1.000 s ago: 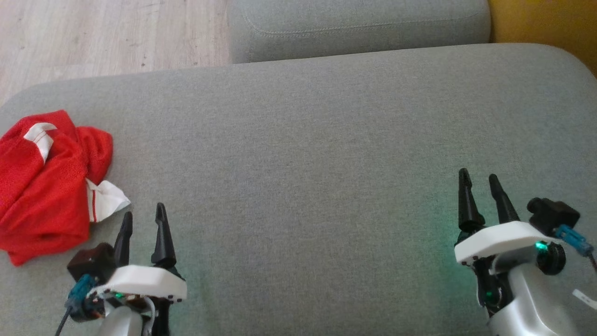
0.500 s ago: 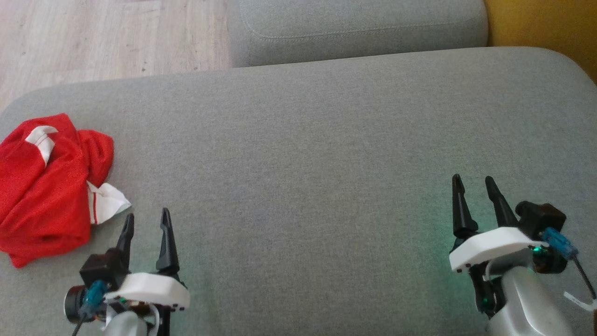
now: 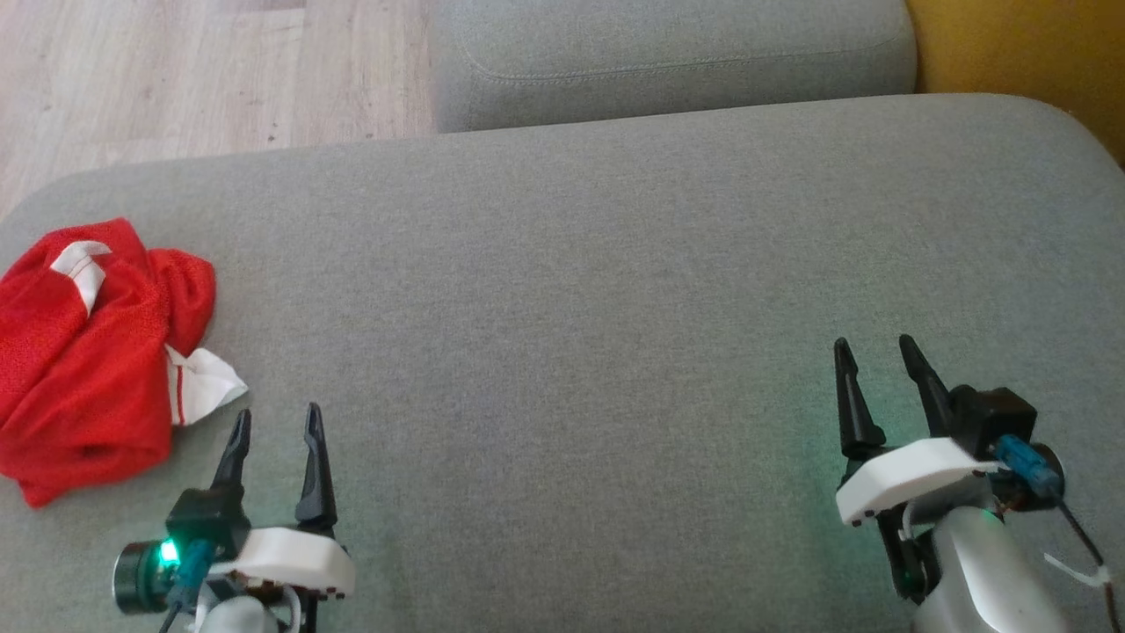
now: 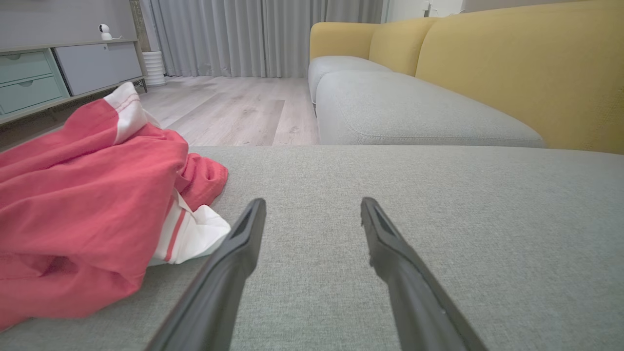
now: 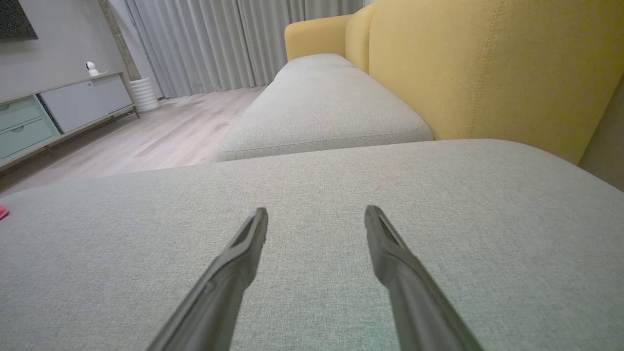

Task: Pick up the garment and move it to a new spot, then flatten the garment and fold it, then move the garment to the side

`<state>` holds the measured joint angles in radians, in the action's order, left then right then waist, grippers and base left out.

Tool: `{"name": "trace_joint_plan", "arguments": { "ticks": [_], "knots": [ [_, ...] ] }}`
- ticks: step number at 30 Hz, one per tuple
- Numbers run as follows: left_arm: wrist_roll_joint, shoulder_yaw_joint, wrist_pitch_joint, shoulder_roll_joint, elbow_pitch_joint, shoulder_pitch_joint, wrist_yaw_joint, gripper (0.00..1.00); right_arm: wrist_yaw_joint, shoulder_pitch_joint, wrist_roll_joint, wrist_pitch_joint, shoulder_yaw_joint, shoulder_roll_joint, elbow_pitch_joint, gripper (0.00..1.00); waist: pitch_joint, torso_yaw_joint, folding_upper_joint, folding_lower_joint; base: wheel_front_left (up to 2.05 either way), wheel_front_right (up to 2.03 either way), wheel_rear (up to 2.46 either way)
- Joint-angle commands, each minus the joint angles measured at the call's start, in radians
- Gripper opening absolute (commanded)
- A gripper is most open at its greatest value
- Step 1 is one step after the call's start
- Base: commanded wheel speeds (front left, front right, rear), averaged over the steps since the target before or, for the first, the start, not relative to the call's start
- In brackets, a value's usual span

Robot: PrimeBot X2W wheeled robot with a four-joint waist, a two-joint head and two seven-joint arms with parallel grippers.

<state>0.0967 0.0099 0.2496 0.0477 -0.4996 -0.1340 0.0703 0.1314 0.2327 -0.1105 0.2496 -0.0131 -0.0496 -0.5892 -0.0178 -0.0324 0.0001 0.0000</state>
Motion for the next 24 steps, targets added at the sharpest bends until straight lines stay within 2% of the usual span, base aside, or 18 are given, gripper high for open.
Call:
{"name": "trace_joint_plan", "arguments": {
  "ticks": [1, 13, 18, 24],
  "knots": [
    [-0.006, 0.041, 0.012, 0.005, 0.026, -0.009, -0.007, 1.00, -0.001, 0.011, 0.000, 0.012, -0.022, -0.001, 0.026, 1.00, 0.002, 0.000, -0.0001, 0.0000, 0.00, 0.00, 0.00],
    [0.021, 0.049, 0.012, 0.003, 0.034, -0.002, -0.011, 1.00, -0.001, 0.002, -0.016, 0.012, -0.039, -0.001, 0.026, 1.00, -0.001, 0.032, -0.0001, 0.0000, 0.00, 0.00, 0.00],
    [0.033, 0.050, 0.012, 0.003, 0.027, 0.001, -0.020, 1.00, -0.001, -0.001, -0.024, 0.012, -0.094, -0.001, 0.030, 1.00, -0.014, 0.115, -0.0001, 0.0000, 0.00, 0.00, 0.00],
    [0.038, 0.095, 0.012, 0.003, 0.032, 0.014, -0.035, 1.00, -0.001, 0.028, -0.041, 0.012, -0.218, -0.001, 0.034, 1.00, -0.045, 0.239, -0.0001, 0.0000, 0.00, 0.00, 0.00]
  ]
}}
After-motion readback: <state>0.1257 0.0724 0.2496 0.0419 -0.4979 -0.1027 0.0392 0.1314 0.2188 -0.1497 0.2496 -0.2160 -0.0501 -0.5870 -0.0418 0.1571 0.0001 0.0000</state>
